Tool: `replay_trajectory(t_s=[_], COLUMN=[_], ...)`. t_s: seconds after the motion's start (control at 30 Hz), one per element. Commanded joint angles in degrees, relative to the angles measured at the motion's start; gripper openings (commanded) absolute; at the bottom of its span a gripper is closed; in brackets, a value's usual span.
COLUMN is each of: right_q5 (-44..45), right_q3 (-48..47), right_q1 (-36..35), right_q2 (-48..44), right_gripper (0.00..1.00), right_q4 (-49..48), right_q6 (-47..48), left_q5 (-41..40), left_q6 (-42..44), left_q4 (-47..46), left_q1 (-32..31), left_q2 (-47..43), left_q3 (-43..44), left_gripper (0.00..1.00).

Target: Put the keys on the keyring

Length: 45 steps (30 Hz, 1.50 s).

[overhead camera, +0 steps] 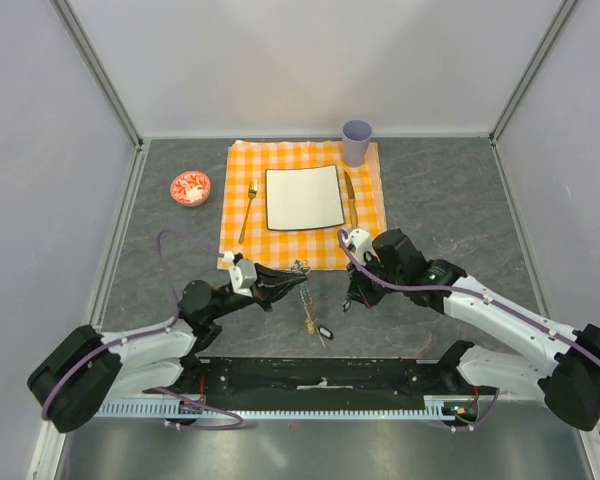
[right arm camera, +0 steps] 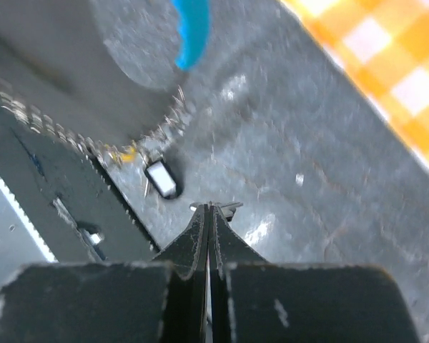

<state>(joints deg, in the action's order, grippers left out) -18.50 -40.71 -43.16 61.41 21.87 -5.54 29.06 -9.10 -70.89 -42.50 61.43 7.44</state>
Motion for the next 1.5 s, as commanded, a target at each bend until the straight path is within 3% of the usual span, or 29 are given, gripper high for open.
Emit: replay_trajectory(t_s=[0.0,0.2,0.47,0.67,1.0,1.2,1.47], right_q5=[4.78,11.38,10.85,12.52,10.95,8.22,8.84], right_q3=[-6.39,-11.67,-10.36,-9.39,-3.42,-1.92,-0.78], right_q1=[0.18,0.18,0.18,0.18,0.18,0.18,0.18], right_q2=[1.87,9.94,24.53,28.32,28.33,26.23,21.74], right_gripper=[0.00,0.00,0.00,0.00,0.01,0.10,0.12], right_q4=[17.64,25.42,10.76,-0.42,-10.96,-11.76,-10.97], right_q6=[-7.99,-8.08,-6.77,-4.74,-4.22,-5.27,-6.06], left_q5=[-6.63,-9.99,-10.78,-10.87,-9.73,-8.93,-8.32], left_q6=[6.55,8.84,9.02,9.02,8.93,8.93,8.49], left_q4=[5.22,9.63,10.86,11.04,10.78,10.60,10.07], left_q1=[0.14,0.05,0.05,-0.04,-0.04,-0.04,0.05], left_q2=[-8.86,-15.28,-17.31,-16.61,-15.20,-14.76,-14.23], left_q3=[-0.50,-1.82,-2.34,-2.17,-1.82,-1.64,-1.64], left_gripper=[0.02,0.02,0.02,0.02,0.02,0.02,0.02])
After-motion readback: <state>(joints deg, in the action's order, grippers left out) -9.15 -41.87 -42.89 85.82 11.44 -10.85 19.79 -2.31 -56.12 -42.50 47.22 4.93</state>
